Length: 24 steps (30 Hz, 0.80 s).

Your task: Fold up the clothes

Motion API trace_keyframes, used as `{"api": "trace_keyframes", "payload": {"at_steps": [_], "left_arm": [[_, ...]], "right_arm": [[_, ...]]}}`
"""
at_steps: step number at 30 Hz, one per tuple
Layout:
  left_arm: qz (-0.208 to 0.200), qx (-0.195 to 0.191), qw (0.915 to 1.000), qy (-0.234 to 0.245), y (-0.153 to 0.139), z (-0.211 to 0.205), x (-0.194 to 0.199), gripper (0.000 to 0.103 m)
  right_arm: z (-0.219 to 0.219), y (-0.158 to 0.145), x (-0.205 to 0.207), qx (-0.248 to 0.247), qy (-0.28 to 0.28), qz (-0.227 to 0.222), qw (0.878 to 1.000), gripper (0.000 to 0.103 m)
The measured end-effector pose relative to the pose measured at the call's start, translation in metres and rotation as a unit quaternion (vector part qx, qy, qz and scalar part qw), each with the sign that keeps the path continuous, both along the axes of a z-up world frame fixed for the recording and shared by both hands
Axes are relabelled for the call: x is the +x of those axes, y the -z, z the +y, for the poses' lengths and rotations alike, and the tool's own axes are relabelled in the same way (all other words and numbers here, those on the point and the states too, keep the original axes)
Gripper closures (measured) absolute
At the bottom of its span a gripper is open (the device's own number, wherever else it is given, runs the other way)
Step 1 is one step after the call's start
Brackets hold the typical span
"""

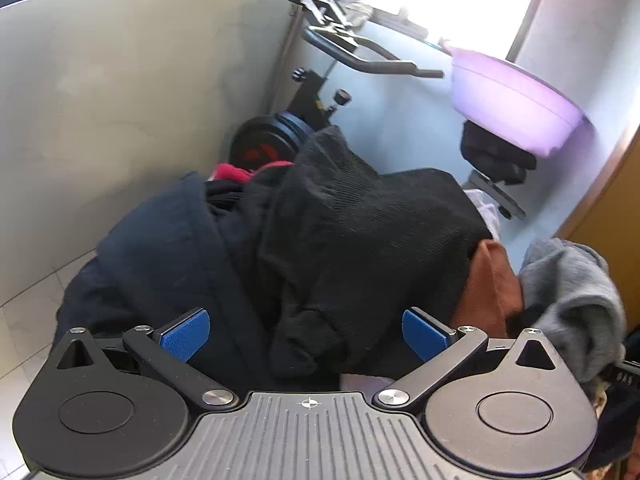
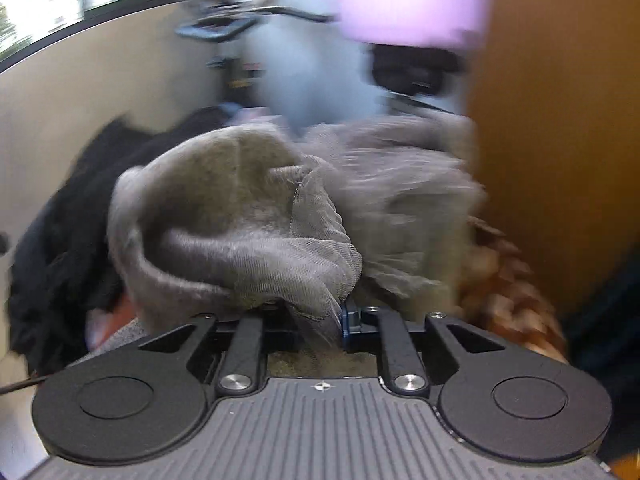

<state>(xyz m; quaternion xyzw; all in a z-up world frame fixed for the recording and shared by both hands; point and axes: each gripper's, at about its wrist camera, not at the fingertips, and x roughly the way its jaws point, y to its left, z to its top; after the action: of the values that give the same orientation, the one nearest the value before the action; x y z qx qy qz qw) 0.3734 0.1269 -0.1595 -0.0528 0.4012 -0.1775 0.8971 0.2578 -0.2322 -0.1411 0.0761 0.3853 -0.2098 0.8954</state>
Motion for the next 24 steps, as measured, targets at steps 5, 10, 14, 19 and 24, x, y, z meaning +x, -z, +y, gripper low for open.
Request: {"api": "trace_keyframes", "payload": {"at_steps": [5, 10, 14, 19, 24], "left_arm": [[0.007, 0.005, 0.9996, 0.027, 0.007, -0.017, -0.005, 0.001], [0.016, 0.025, 0.9983, 0.050, 0.016, -0.028, -0.013, 0.001], [0.026, 0.036, 0.9974, 0.057, 0.023, -0.033, -0.018, 0.001], [0.067, 0.027, 0.9924, 0.100, 0.035, -0.046, -0.014, 0.001], [0.091, 0.030, 0.9798, 0.176, 0.057, -0.077, -0.021, 0.001]], "right_arm": [[-0.045, 0.007, -0.016, -0.020, 0.098, 0.024, 0.995, 0.087], [-0.060, 0.034, -0.013, -0.017, 0.092, 0.070, 0.993, 0.086], [-0.042, 0.050, -0.014, -0.030, 0.070, 0.086, 0.993, 0.082], [-0.033, 0.039, -0.027, -0.023, 0.066, 0.075, 0.995, 0.064], [-0.035, 0.015, -0.048, 0.017, 0.060, 0.046, 0.997, 0.046]]}}
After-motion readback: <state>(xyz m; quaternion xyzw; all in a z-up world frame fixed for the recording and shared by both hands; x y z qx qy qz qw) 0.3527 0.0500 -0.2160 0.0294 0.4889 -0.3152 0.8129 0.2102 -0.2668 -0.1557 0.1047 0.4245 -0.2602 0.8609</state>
